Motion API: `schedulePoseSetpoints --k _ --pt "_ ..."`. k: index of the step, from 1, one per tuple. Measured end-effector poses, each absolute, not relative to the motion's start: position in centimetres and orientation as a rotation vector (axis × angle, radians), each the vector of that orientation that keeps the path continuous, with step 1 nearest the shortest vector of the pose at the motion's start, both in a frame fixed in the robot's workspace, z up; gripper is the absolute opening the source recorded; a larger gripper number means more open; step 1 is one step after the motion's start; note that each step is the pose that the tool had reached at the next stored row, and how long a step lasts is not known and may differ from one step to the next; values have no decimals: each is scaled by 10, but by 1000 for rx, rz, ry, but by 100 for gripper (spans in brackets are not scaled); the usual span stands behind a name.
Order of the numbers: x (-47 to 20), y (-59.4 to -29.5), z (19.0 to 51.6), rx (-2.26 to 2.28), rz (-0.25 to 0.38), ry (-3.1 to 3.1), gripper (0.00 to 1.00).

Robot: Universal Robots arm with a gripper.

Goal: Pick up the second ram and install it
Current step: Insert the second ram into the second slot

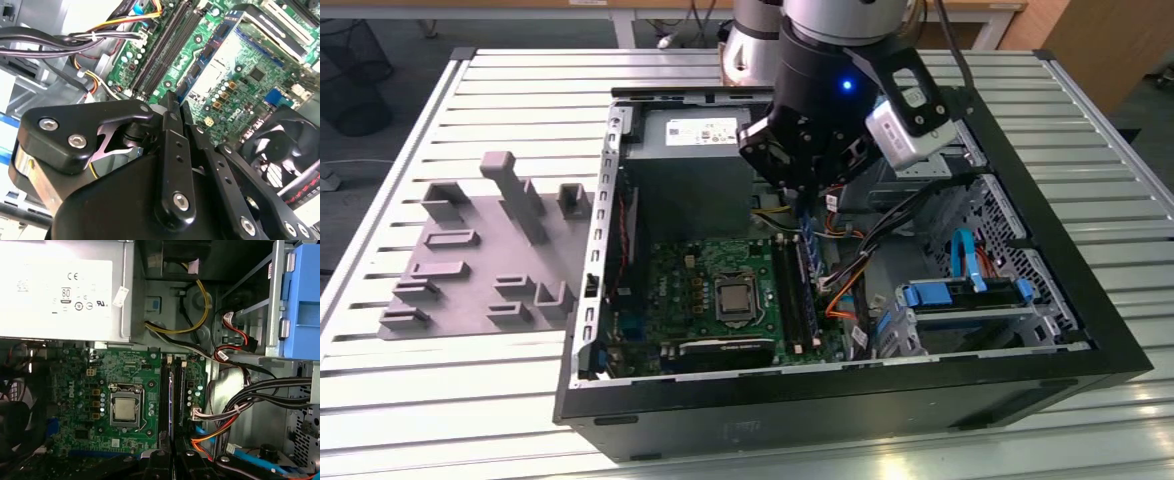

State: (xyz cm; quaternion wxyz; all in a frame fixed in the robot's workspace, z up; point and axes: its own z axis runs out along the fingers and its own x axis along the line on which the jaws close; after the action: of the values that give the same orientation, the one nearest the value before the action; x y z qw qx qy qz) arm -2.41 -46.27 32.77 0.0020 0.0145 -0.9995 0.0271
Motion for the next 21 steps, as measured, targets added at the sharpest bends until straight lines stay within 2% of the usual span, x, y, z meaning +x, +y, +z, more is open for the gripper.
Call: schedulePoseSetpoints --k 21 --pt "-23 -463 290 -49 84 -3134 14"
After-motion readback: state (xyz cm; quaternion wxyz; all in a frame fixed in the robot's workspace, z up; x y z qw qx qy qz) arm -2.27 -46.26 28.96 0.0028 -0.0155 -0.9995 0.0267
